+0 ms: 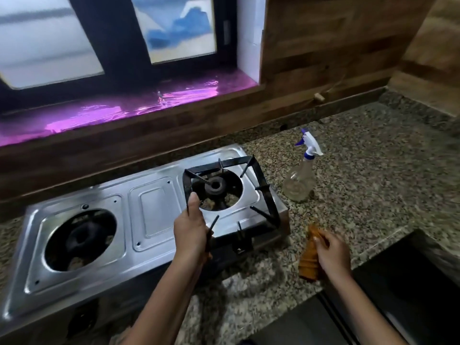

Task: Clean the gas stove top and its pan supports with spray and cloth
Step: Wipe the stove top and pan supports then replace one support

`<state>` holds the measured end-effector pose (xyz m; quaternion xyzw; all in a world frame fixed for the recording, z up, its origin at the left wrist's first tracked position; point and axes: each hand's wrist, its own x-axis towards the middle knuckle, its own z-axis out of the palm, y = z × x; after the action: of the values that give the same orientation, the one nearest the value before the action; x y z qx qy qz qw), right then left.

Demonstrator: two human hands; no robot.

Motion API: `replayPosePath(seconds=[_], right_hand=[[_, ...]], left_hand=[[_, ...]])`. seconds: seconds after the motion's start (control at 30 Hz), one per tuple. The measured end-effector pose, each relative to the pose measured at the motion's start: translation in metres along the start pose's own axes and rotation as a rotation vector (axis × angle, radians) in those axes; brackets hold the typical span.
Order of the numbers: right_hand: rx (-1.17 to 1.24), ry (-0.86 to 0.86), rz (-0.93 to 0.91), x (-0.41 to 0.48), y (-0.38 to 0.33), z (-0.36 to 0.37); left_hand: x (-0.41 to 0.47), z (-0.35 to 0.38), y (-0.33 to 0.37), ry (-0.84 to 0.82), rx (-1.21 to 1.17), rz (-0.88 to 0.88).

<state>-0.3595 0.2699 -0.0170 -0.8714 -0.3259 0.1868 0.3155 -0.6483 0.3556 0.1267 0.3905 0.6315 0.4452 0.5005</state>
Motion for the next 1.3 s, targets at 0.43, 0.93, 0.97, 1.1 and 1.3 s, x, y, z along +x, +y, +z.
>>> replayPosePath(seconds=[0.43, 0.93, 0.97, 1.1, 1.3], right_hand=[[0.845, -0.465, -0.155, 0.020, -0.193, -0.016], [1.115, -0.515, 0.165, 0.012, -0.187, 0.023], [1.094, -0.491, 0.148, 0.011, -0.187, 0.024], [0.986, -0.360, 0.062, 0.011, -0.183, 0.026], [0.882, -0.176, 0.021, 0.018, -0.179, 0.032]], left_hand=[[0.001, 0.012, 0.000, -0.114, 0.038, -0.014], [0.066, -0.045, 0.026, -0.155, -0.433, -0.160], [0.069, -0.042, 0.028, -0.152, -0.453, -0.152], [0.093, -0.031, 0.030, -0.131, -0.443, -0.142], [0.134, -0.014, 0.024, -0.172, -0.175, -0.050]])
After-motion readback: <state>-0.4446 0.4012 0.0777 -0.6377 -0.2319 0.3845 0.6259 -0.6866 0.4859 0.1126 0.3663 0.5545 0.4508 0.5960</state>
